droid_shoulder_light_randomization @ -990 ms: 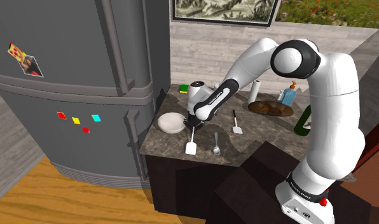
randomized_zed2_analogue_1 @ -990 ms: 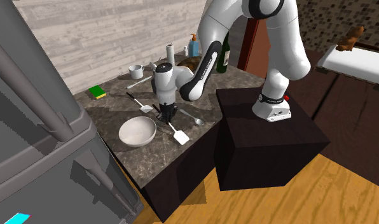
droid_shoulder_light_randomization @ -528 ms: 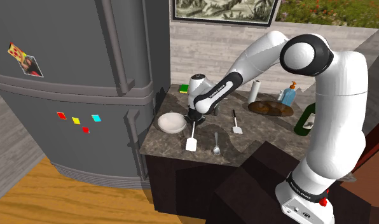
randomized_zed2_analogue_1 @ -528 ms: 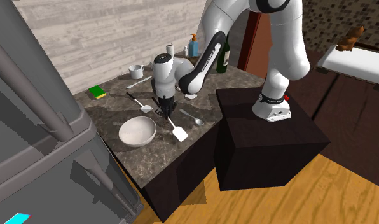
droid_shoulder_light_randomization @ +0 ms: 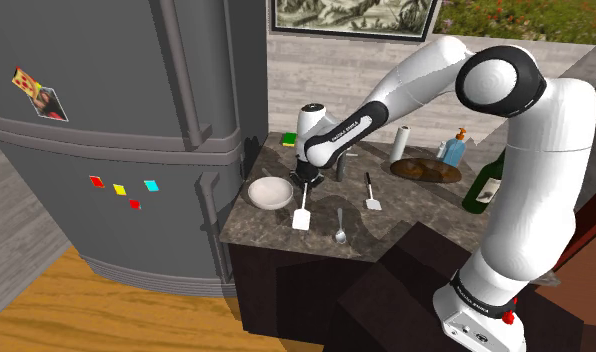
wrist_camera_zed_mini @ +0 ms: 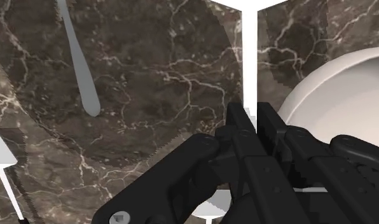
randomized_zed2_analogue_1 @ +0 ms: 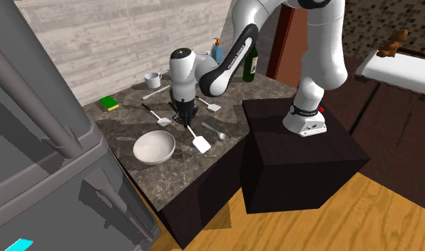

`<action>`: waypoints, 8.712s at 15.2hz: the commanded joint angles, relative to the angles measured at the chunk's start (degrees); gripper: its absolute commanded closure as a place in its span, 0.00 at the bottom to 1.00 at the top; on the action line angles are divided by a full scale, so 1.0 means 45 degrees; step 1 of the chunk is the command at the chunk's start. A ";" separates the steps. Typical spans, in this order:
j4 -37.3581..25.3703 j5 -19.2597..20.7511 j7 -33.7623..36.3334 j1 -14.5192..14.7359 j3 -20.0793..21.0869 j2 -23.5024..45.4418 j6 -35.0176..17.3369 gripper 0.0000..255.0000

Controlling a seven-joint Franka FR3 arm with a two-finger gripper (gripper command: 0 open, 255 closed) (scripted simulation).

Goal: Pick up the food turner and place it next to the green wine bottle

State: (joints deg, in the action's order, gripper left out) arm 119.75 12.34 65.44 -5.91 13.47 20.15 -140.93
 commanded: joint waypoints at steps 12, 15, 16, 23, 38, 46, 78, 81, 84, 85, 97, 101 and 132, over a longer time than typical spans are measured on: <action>-0.0417 -0.0746 -0.0584 -0.0213 0.0312 -0.1489 0.1839 1.00; -0.0582 -0.0892 -0.0700 -0.0243 0.0356 -0.1785 0.2284 1.00; -0.0643 -0.0939 -0.0737 -0.0252 0.0369 -0.1880 0.2434 1.00; -0.1147 -0.1226 -0.0973 -0.0298 0.0435 -0.2476 0.3501 1.00; -0.2698 -0.1628 -0.1337 -0.0340 0.0490 -0.3352 0.5877 1.00; -0.3800 -0.1735 -0.1462 -0.0342 0.0502 -0.3577 0.7191 1.00; 0.2129 -0.1853 -0.9179 -0.3382 -0.4232 -0.9995 0.7299 1.00; 0.2267 -0.1590 -1.0092 -0.3751 -0.4912 -1.0202 0.7316 1.00; 0.2276 -0.1327 -1.1017 -0.4112 -0.5610 -1.0281 0.7325 1.00; 0.2250 -0.1243 -1.1329 -0.4229 -0.5847 -1.0278 0.7325 1.00; 0.1210 -0.0703 -1.4890 -0.5300 -0.8565 -0.9278 0.7079 1.00; 0.1823 -0.0673 -1.4892 -0.5322 -0.8654 -0.9196 0.6386 1.00; 0.5218 -0.1309 -1.5569 -0.5136 -0.9605 -0.6698 0.0625 1.00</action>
State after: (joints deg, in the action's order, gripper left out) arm 142.85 6.70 -4.31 -29.06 -29.55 -10.53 -137.19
